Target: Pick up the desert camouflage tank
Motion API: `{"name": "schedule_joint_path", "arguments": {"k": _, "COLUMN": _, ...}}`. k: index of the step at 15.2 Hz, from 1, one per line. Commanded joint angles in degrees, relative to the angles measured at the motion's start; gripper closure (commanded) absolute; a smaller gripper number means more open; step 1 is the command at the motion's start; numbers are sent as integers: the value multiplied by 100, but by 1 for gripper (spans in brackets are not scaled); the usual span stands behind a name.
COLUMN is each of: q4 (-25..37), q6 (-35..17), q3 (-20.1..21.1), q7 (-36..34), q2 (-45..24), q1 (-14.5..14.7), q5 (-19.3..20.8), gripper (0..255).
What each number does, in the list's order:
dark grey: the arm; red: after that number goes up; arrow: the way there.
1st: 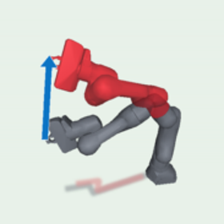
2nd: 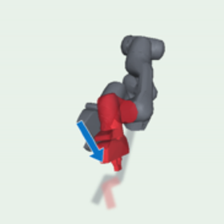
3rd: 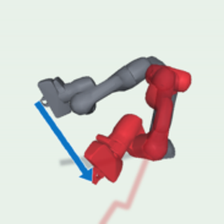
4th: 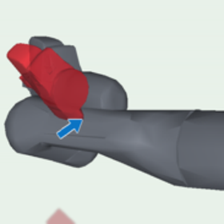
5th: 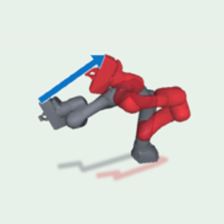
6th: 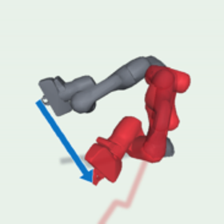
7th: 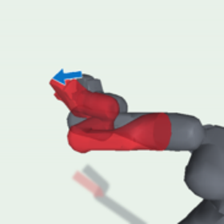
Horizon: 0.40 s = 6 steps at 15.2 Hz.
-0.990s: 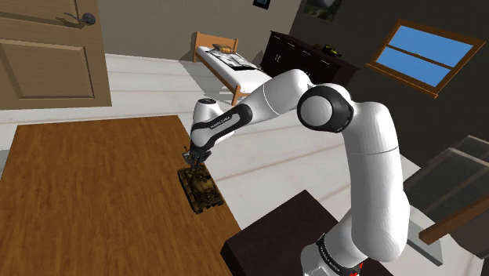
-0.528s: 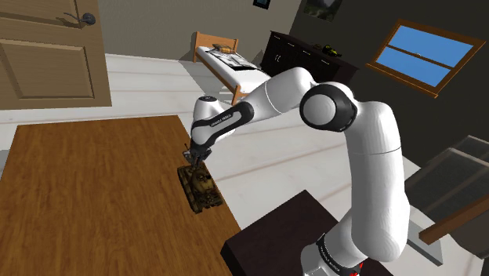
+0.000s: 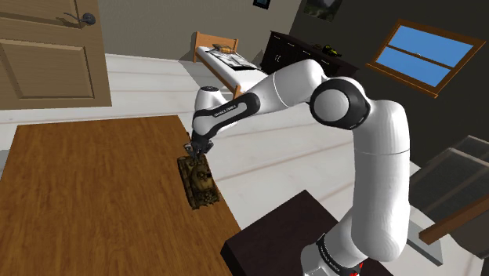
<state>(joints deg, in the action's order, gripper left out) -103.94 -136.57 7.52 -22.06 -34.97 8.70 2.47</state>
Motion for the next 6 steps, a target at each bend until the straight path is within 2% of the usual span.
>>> {"name": "schedule_joint_path", "arguments": {"k": 1, "q4": -4, "q6": 105, "q3": 12, "q7": -1, "q2": 121, "q1": -5, "q5": -14, "gripper": 255}}
{"name": "schedule_joint_path", "arguments": {"k": 6, "q4": -5, "q6": 273, "q3": 29, "q7": 6, "q2": 291, "q1": -19, "q5": -35, "gripper": 255}}
